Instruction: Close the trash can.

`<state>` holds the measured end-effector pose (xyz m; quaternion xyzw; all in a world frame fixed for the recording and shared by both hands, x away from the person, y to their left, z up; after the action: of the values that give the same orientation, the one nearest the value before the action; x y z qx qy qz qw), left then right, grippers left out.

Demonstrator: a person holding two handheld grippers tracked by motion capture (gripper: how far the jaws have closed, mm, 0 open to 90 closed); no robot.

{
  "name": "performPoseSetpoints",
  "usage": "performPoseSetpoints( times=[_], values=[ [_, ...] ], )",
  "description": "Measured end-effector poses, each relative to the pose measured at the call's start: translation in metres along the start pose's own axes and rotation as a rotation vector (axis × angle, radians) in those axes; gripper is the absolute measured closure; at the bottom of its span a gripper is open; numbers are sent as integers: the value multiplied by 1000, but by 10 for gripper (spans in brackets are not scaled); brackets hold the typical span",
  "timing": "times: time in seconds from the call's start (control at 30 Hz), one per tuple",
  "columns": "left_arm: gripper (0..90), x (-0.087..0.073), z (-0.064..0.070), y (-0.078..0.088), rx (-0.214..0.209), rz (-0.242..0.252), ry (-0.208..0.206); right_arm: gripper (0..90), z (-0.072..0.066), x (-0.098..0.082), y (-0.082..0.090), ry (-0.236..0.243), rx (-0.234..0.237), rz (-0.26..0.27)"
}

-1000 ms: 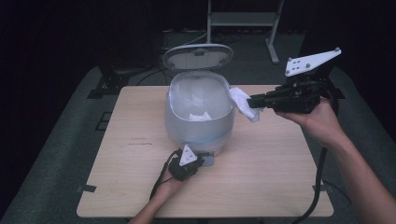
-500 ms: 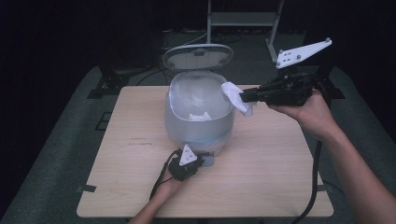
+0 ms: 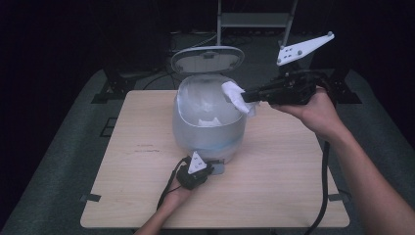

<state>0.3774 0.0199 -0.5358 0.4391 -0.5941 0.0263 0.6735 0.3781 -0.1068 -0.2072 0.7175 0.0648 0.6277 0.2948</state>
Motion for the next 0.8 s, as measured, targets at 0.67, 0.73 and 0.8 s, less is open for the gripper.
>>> performPoseSetpoints(
  times=[0.67,0.73,0.8],
  values=[
    [823,0,0,0,0,-2,0,866,5,8,-16,2,9,-12],
    [823,0,0,0,-1,-1,1,865,6,9,-17,-1,9,-12],
    [823,0,0,0,0,-2,0,865,6,10,-19,1,10,-13]
  ],
)
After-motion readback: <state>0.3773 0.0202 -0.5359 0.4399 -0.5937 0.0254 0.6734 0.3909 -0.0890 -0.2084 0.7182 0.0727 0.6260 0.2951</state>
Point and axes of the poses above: each handheld gripper's, and its own axes: y roughly backward along the jaws, x roughly out of its top, z roughly to its right, the point moved 10 cm from there along -y, roughly forward along the jaws, and after that the axes turned 1 degree about x, right-handed, at the moved point
